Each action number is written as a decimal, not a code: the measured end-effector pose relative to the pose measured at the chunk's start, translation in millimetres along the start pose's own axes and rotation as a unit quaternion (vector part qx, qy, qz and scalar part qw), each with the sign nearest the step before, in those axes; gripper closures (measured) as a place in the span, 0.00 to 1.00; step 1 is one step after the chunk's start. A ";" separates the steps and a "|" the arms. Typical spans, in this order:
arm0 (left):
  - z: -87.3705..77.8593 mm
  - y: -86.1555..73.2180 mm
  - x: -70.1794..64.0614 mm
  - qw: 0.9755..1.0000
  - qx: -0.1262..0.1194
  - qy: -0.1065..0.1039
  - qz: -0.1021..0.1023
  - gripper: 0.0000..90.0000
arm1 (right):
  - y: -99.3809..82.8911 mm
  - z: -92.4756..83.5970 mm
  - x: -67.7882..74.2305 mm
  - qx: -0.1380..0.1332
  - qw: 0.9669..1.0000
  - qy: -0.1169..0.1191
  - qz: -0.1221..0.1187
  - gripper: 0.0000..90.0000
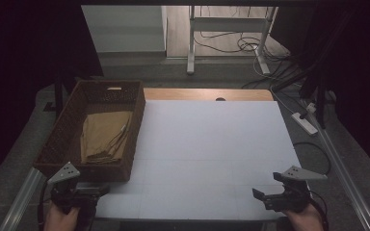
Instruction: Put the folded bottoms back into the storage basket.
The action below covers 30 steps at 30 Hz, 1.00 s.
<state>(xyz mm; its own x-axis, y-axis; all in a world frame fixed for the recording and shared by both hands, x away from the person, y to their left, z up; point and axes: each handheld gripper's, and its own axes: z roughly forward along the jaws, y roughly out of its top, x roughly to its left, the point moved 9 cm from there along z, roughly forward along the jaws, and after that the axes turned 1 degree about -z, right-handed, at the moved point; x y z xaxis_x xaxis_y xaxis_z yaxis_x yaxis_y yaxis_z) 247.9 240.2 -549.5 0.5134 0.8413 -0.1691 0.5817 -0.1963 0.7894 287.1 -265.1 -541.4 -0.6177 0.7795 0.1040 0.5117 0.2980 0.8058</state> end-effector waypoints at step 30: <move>0.1 0.1 0.1 1.000 0.000 0.000 0.000 0.00 | -12.3 -25.9 -9.1 -0.014 1.000 -0.020 0.019 0.00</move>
<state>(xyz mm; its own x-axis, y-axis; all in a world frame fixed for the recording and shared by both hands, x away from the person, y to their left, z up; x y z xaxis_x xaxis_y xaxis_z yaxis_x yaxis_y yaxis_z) 248.1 240.2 -549.5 0.5137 0.8412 -0.1690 0.5813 -0.1964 0.7896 271.0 -290.1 -537.2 -0.5732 0.8116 0.1126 0.5175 0.2521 0.8177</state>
